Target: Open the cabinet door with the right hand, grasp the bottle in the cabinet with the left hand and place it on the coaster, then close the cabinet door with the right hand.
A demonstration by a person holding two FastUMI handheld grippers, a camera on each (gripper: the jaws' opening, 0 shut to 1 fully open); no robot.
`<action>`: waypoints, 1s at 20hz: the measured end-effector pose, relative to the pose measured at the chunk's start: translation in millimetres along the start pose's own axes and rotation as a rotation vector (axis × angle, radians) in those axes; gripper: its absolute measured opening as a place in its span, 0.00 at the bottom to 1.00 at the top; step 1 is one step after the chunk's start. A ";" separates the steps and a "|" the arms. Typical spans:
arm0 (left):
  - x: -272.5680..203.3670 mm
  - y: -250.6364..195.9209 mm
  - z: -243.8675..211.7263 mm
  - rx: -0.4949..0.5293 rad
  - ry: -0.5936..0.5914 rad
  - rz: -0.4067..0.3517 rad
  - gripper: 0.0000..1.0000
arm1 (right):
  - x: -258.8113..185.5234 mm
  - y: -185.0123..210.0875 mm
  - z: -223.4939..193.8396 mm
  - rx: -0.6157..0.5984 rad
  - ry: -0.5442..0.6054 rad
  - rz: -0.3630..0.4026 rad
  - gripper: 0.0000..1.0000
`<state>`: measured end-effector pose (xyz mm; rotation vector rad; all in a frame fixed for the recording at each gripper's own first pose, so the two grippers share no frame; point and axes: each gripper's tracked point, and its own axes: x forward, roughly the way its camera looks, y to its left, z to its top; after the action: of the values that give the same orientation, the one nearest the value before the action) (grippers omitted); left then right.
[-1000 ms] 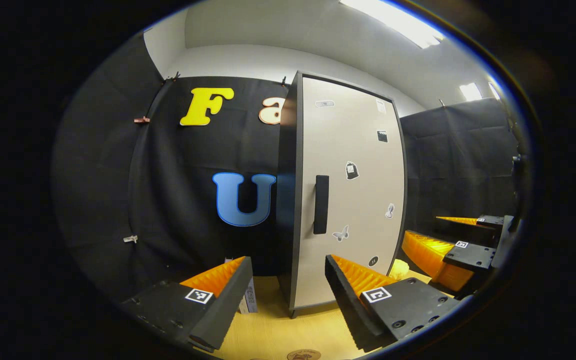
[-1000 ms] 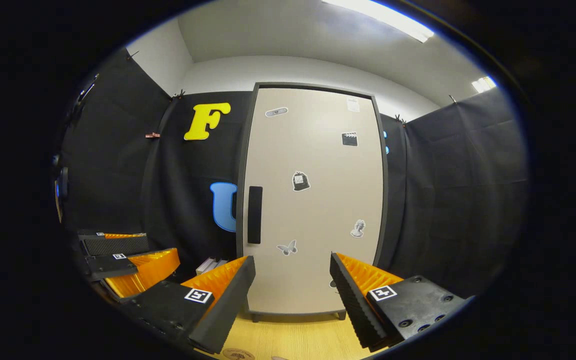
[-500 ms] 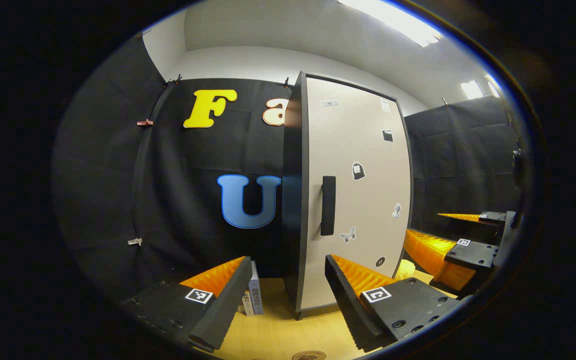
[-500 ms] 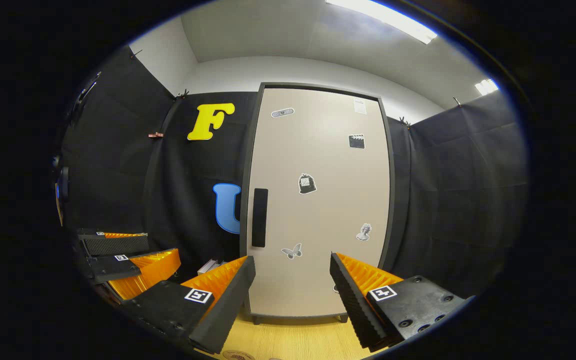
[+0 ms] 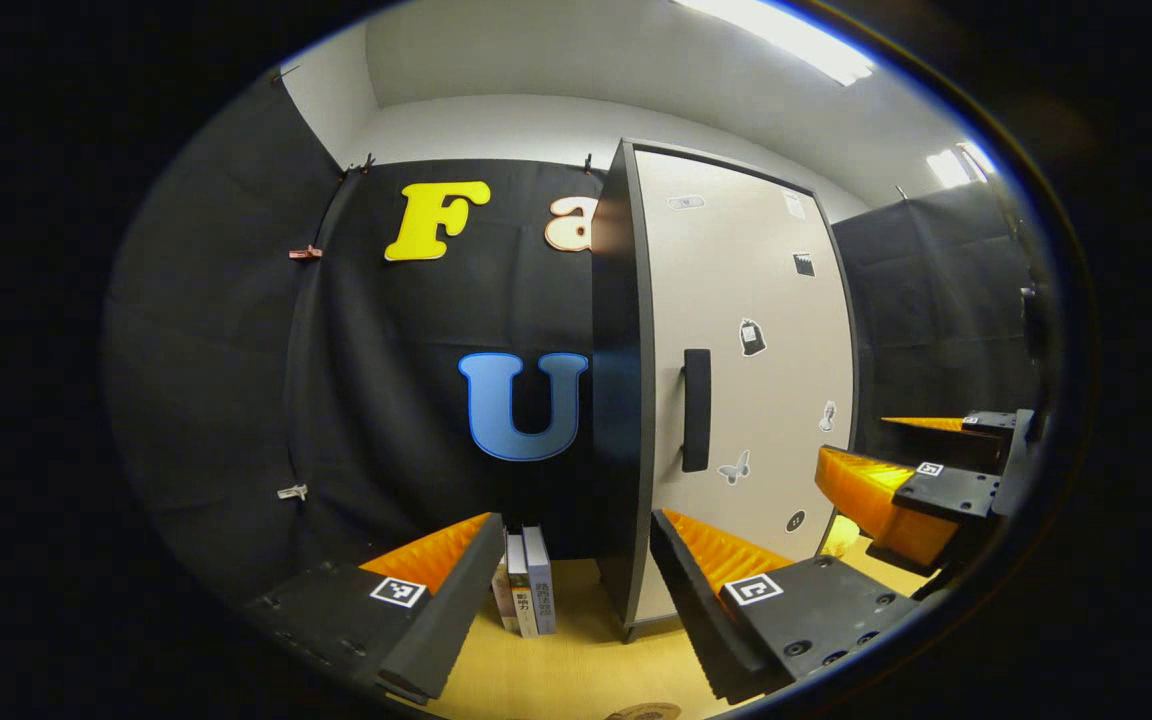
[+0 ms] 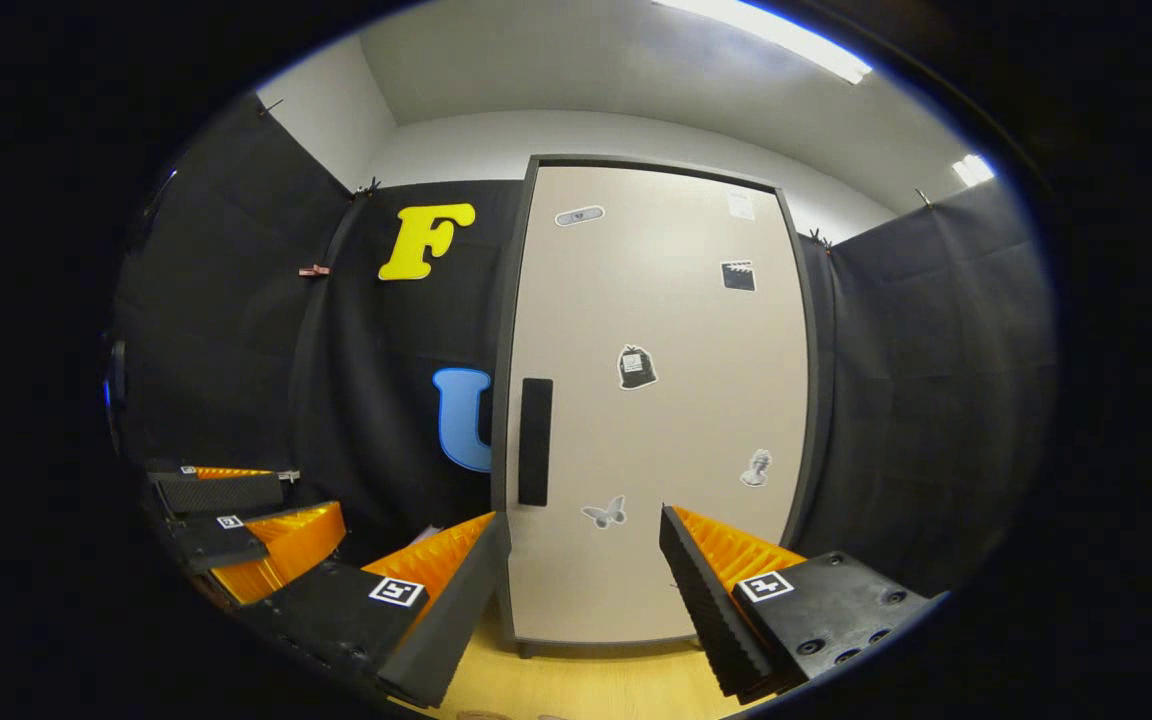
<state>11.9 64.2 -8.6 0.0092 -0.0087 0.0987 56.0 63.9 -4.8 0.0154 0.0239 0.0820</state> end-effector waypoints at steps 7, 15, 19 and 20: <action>6.4 38.5 -10.2 0.000 0.029 0.047 0.92 | 64.9 26.0 -3.0 0.021 -0.001 0.025 0.98; 19.4 74.1 -22.5 -0.037 0.062 0.086 0.93 | 124.6 38.0 -5.3 0.023 -0.017 0.009 0.97; 23.6 82.7 -30.4 -0.065 0.086 0.077 0.93 | 147.3 35.1 -8.9 0.028 -0.018 -0.019 0.96; 25.3 85.4 -33.1 -0.065 0.090 0.081 0.93 | 153.6 34.0 -12.0 0.033 -0.010 -0.028 0.95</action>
<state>28.9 152.0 -40.7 -0.0604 0.0777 0.1793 206.0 110.5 -19.8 0.0482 0.0151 0.0533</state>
